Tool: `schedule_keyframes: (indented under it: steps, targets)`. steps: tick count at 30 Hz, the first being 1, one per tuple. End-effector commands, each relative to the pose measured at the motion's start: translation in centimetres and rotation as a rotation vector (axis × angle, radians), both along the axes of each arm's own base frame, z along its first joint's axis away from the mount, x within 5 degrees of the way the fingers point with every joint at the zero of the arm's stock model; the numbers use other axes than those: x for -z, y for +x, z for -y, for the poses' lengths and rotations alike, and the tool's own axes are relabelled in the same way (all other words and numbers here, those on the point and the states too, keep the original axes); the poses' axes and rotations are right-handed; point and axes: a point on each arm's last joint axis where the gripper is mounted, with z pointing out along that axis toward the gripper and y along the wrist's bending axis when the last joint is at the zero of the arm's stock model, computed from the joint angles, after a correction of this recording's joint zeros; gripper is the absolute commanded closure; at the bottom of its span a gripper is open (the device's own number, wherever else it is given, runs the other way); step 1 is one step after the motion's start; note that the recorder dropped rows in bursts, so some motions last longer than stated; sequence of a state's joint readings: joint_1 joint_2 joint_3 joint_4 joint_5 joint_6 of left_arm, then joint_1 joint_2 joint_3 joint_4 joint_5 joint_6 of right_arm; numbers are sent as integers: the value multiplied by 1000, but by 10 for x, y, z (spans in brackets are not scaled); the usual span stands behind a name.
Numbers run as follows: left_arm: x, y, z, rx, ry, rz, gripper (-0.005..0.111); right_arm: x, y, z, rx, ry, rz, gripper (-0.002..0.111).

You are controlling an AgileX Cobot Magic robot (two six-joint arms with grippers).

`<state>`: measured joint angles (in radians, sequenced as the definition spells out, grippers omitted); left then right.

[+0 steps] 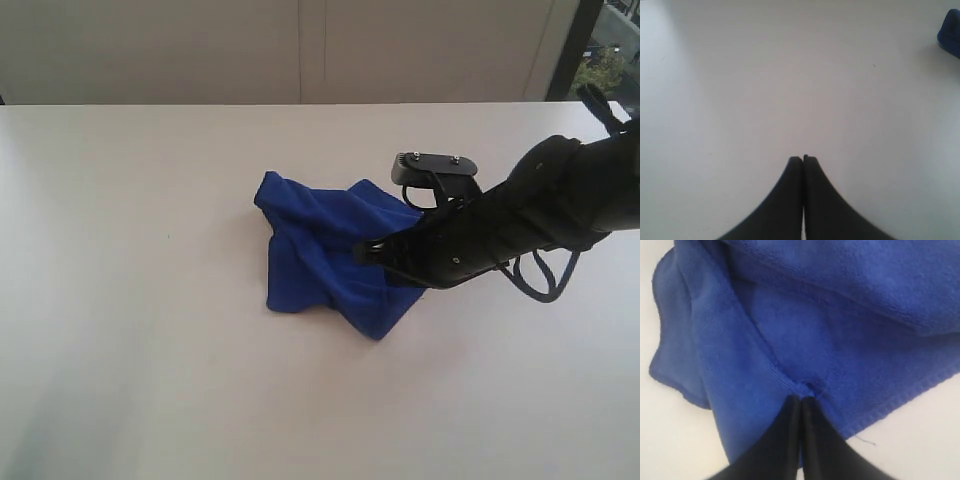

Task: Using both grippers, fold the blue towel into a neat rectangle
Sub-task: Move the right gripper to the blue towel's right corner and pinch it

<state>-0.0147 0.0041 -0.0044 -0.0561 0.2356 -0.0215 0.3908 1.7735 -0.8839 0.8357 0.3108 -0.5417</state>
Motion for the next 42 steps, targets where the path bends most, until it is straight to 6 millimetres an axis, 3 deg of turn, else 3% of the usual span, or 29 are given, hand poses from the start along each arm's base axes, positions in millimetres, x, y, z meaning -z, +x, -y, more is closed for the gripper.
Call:
schedule_keyframes:
  steps: [1, 7, 20, 31, 42]
  targets:
    - [1, 0, 0, -3, -4, 3, 107, 3, 3, -1, 20, -5, 10, 96]
    - [1, 0, 0, -3, -4, 3, 107, 14, 2, -4, 46, 14, -43, 78]
    - [1, 0, 0, -3, -4, 3, 107, 19, 4, -4, 77, 25, -59, 77]
    - [1, 0, 0, -3, -4, 3, 107, 19, 3, -4, 67, 22, -58, 107]
    - [1, 0, 0, -3, -4, 3, 107, 19, 4, -4, 74, 20, -50, 108]
